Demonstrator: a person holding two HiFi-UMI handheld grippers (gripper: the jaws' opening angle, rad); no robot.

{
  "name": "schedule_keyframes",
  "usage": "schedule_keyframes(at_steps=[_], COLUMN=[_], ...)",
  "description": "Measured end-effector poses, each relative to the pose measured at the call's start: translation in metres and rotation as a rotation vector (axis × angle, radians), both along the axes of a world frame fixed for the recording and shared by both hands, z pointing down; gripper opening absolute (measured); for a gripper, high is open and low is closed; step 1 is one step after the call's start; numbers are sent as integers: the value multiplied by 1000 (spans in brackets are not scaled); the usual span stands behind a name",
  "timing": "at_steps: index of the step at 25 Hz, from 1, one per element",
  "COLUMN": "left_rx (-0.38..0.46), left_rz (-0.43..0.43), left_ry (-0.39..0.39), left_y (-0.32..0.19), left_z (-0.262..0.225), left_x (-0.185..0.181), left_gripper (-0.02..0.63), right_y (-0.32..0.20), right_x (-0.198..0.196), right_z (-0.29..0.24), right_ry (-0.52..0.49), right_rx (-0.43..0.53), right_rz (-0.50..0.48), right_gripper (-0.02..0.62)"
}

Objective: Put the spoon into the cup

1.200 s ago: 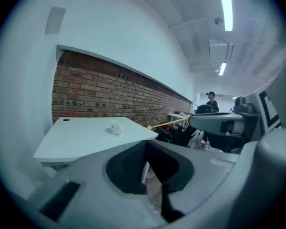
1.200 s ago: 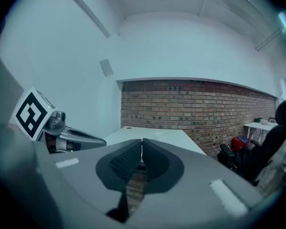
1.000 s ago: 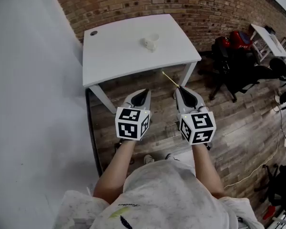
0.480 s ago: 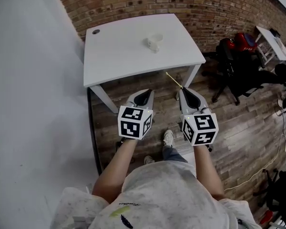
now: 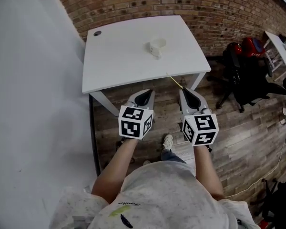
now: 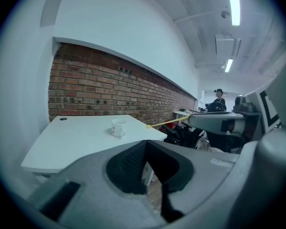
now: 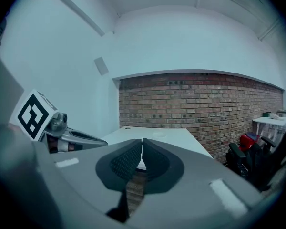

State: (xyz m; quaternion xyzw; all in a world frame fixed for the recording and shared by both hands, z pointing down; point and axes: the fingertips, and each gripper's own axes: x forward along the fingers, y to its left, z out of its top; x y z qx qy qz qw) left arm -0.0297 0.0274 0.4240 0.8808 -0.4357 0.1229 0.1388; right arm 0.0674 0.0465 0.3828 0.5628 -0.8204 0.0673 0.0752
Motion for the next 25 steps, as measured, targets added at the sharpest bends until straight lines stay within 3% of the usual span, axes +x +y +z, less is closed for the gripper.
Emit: schedule_keyframes(at_steps=[13,25], left_rx=[-17,-46], left_rz=[-61,-130], left_ry=[-16,-46], left_y=[-114,-174], left_z=[0,12], left_x=[39,57], left_gripper=[-9,-8], right_y=[-119,-190], right_x=[44,64], right_z=[2,17], right_ry=[-25,-61], right_rx=[-17,-45], right_rz=[-51,-125], right_gripper=[15,15])
